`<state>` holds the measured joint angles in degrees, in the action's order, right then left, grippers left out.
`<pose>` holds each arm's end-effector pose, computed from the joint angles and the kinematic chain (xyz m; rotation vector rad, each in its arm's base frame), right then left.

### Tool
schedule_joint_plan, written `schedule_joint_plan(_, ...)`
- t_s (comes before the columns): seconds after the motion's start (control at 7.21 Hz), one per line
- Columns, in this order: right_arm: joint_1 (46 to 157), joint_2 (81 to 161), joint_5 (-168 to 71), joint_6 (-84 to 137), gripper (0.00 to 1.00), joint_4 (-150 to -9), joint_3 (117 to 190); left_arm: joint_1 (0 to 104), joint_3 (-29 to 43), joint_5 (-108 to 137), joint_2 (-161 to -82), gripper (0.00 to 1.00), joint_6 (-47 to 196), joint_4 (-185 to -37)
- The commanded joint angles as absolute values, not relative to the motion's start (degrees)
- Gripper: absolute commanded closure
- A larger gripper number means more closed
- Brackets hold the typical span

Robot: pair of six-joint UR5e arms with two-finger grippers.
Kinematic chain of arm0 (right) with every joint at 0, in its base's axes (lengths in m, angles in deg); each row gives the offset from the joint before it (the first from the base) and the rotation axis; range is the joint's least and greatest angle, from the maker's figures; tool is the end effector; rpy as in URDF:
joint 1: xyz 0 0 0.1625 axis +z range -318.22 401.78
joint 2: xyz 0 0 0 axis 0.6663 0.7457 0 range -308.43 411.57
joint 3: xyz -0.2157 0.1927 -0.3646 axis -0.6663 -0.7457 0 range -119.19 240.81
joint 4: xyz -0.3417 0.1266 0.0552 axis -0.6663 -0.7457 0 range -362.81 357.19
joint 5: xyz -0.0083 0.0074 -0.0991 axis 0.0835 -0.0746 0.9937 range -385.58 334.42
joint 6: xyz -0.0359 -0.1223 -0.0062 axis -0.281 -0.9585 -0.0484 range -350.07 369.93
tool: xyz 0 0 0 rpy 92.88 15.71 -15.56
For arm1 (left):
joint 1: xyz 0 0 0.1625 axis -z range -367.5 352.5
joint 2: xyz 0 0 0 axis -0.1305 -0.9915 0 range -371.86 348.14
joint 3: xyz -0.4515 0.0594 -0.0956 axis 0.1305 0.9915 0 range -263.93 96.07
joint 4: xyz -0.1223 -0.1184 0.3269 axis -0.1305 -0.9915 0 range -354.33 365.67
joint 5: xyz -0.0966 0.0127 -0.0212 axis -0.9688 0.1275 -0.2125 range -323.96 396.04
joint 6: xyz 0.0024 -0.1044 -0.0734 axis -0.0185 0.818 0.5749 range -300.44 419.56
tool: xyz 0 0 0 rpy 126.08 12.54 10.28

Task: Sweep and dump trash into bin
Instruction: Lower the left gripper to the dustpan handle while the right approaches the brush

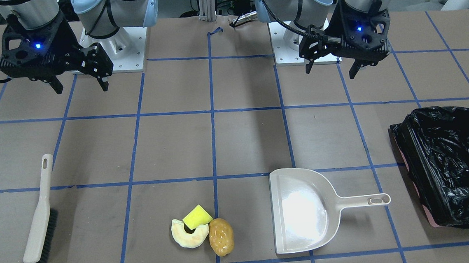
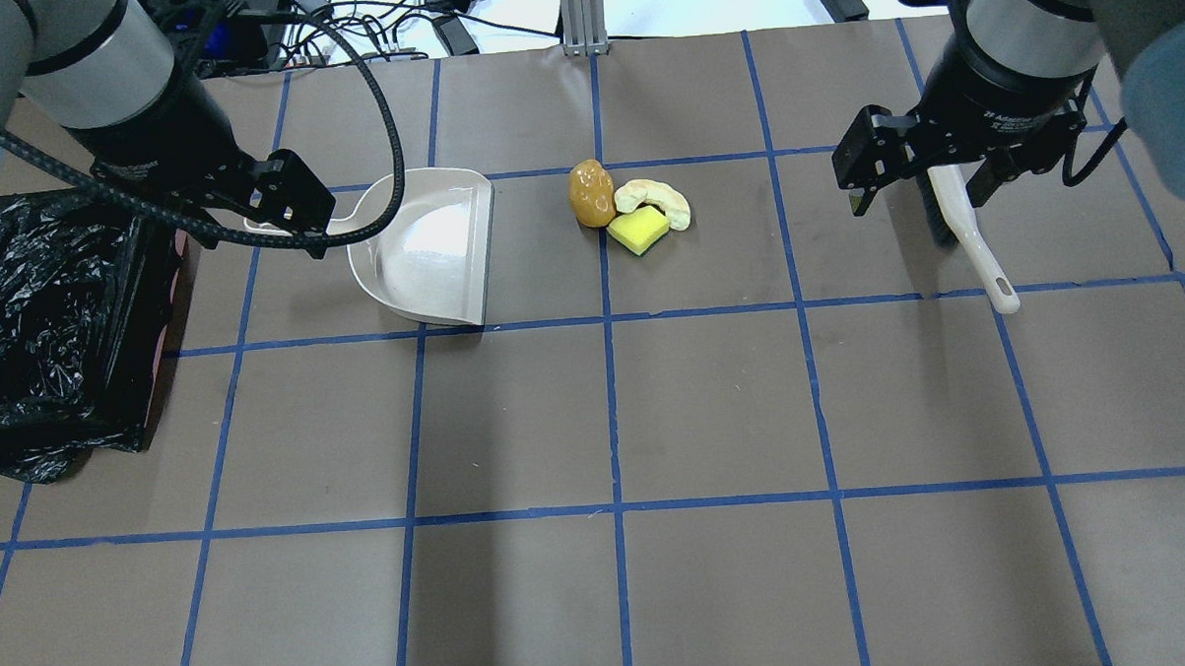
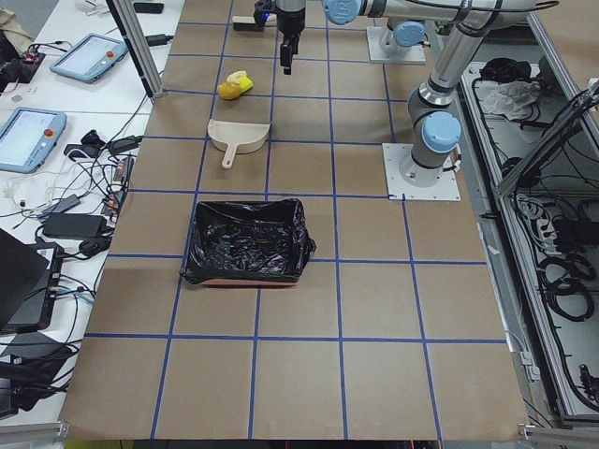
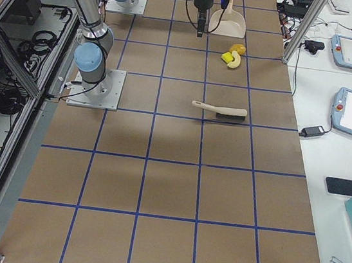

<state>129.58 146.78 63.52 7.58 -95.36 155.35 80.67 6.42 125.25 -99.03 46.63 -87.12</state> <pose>0.1196 -0.4130 0.5082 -0.0046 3.1269 -0.0888 -0.1217 -0.4234 0.5140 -0.3024 -3.1127 -0.0055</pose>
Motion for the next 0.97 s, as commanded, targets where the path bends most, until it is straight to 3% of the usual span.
schedule_joint_plan(0.0, 129.59, 147.28, 63.80, 7.64, 0.00, -94.67, 155.30, 80.66, 6.43, 124.90, -100.36, 0.00, 46.56, -83.84)
schedule_joint_plan(0.28, 129.59, 147.63, 65.46, 7.64, 0.00, -94.39, 155.56, 80.40, 6.43, 124.90, -100.45, 0.00, 46.47, -83.20)
schedule_joint_plan(0.83, 129.50, 147.29, 65.47, 6.85, 0.00, -95.61, 155.91, 74.44, 6.77, 124.81, -103.34, 0.00, 11.05, -81.18)
